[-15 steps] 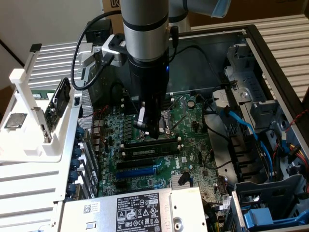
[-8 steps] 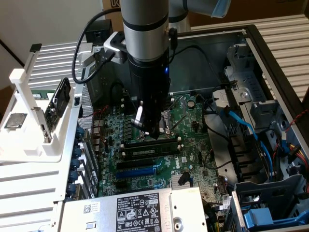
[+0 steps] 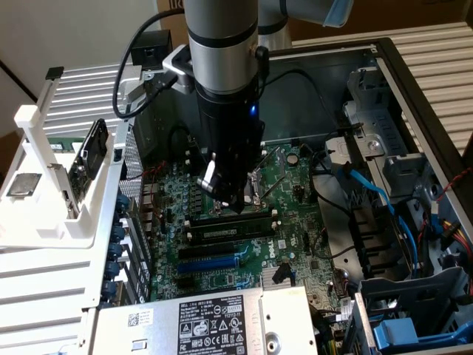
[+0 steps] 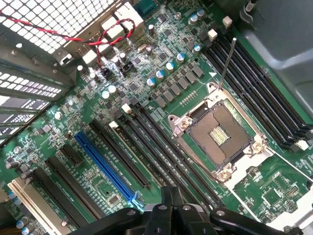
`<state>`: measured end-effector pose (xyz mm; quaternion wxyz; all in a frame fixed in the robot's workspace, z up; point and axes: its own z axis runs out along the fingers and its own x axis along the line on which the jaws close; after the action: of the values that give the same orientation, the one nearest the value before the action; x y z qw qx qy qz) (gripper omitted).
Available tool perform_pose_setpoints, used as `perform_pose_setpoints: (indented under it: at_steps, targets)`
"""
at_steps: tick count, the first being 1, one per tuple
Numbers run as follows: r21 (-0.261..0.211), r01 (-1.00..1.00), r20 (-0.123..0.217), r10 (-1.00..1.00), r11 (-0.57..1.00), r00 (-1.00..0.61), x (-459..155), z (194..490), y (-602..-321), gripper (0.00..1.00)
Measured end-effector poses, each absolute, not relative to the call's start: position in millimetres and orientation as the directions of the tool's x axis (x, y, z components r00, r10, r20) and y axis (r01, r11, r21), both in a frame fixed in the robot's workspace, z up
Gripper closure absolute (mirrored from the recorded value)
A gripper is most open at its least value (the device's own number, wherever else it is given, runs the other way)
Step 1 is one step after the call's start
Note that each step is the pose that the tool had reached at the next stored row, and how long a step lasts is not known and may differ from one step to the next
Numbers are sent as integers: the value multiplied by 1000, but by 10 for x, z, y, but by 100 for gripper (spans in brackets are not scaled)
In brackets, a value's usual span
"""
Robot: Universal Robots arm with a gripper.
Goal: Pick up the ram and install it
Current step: 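Press down the ram until it locks into place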
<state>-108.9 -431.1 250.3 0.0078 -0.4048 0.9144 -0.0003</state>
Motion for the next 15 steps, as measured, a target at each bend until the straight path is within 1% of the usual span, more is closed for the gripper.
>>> perform_pose_setpoints:
  at_steps: [15]
  targets:
    - [-7,-568,-14,-568,823,-823,-1089,2502,-4311,90]
